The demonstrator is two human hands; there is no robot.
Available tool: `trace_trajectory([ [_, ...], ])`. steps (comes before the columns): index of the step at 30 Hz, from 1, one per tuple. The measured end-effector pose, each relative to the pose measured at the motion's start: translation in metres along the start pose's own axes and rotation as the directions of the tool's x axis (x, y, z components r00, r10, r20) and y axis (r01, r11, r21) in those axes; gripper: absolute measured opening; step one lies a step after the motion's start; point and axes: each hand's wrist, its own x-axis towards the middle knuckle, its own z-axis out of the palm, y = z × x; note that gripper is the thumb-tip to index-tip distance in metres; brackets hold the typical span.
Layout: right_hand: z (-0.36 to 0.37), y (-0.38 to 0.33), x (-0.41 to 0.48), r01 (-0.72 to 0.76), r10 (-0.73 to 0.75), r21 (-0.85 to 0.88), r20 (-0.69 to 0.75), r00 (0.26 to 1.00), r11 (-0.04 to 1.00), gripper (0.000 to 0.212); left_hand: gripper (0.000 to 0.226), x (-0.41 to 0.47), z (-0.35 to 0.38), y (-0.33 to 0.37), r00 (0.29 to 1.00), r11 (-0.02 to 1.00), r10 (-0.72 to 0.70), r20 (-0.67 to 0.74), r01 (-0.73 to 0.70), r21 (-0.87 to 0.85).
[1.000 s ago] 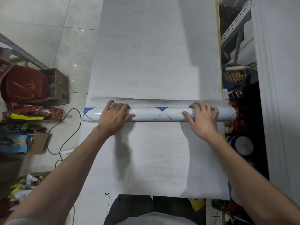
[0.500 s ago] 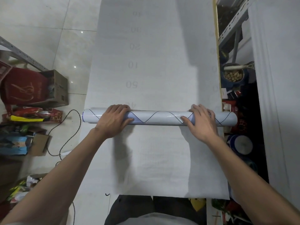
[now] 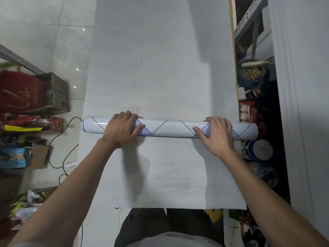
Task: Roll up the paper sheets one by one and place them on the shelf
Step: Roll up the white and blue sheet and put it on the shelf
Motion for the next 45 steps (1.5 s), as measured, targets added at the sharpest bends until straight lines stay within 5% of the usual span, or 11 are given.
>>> trace_trajectory([
  [7, 0.002, -0.002, -0.016, 0.013, -0.011, 0.027, -0.077, 0.997, 1.0, 0.056, 0.068, -0.016, -0.004, 0.013, 0.998, 0.997, -0.059, -0.016, 0.058, -0.041],
  [13, -0.046, -0.024, -0.01, 0.047, -0.028, 0.074, -0.234, 0.972, 0.996, 0.047, 0.06, -0.033, -0.053, 0.01, 0.983, 0.996, -0.08, -0.165, 0.073, -0.044],
  [24, -0.146, -0.085, -0.077, 0.043, 0.065, 0.173, -0.574, 0.816, 0.984, 0.044, 0.054, -0.084, -0.18, -0.007, 0.851, 0.99, 0.103, -0.515, -0.139, -0.032],
  [34, -0.143, -0.141, -0.24, -0.318, 0.362, 0.184, -0.608, 0.707, 0.93, 0.039, 0.053, -0.114, -0.182, 0.001, 0.765, 0.868, 0.437, -0.473, -0.496, 0.001],
  [45, -0.143, -0.156, -0.496, -0.696, 0.646, 0.262, -0.668, 0.369, 0.668, 0.038, 0.056, -0.206, -0.159, 0.148, 0.475, 0.528, 0.805, -0.356, -0.846, 0.067],
])
